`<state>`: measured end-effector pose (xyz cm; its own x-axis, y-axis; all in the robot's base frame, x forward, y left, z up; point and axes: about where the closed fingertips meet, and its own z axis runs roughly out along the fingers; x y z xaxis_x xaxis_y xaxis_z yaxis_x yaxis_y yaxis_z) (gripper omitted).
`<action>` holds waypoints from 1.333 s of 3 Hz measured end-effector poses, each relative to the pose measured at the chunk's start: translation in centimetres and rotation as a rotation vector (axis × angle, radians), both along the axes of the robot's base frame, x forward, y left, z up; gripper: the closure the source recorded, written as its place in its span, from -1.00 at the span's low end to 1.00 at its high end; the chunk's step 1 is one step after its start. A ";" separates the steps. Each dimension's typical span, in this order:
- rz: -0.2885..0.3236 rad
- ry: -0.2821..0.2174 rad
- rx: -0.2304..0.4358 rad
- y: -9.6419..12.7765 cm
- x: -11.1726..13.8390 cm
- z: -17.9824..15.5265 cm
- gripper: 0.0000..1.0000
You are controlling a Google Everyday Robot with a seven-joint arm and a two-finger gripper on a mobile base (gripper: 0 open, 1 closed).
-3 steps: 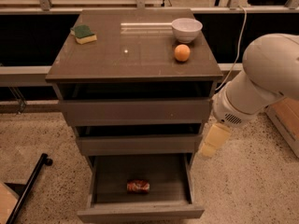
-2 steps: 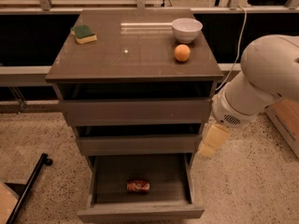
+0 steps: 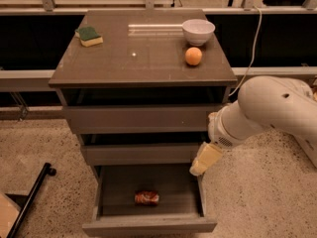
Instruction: Pick coke can from bottom drawer and place on counter
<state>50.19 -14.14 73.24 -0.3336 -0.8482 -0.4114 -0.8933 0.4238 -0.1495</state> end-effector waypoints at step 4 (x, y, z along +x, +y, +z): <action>-0.002 -0.035 0.148 3.5 2.9 -7.6 -1.00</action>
Offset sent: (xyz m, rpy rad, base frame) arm 0.0189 0.0135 -0.0280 0.0885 -0.0460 0.0046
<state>53.07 -10.64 65.64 -0.3184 -0.7769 -0.5433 -0.8879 0.4451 -0.1162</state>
